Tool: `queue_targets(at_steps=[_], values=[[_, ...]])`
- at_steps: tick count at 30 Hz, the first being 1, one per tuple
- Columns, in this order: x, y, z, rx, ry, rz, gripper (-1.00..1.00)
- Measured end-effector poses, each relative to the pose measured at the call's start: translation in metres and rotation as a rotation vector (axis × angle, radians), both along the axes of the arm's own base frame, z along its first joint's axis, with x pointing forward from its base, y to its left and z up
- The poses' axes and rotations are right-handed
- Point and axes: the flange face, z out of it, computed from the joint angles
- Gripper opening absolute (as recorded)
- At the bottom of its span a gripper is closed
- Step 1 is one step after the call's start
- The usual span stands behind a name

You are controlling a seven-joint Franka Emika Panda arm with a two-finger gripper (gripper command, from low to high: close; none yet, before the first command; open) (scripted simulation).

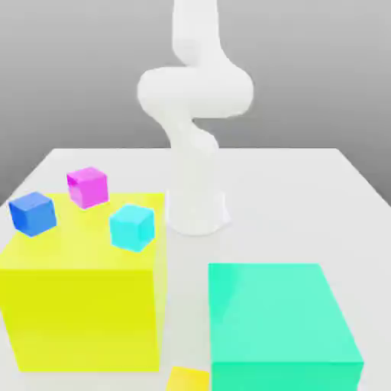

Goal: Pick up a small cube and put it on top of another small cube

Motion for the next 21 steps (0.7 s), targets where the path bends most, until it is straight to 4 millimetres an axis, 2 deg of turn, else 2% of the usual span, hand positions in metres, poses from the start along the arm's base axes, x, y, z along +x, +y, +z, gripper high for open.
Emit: queue_targets(at_steps=[5, 11, 16, 21], values=[[0.053, -0.004, -0.06, -0.045, 0.105, 0.183, 0.0], [0.103, -0.001, -0.14, -0.102, 0.211, 0.387, 0.0], [0.133, 0.003, -0.211, -0.159, 0.291, 0.551, 0.0], [0.151, 0.008, -0.283, -0.225, 0.365, 0.713, 0.0]])
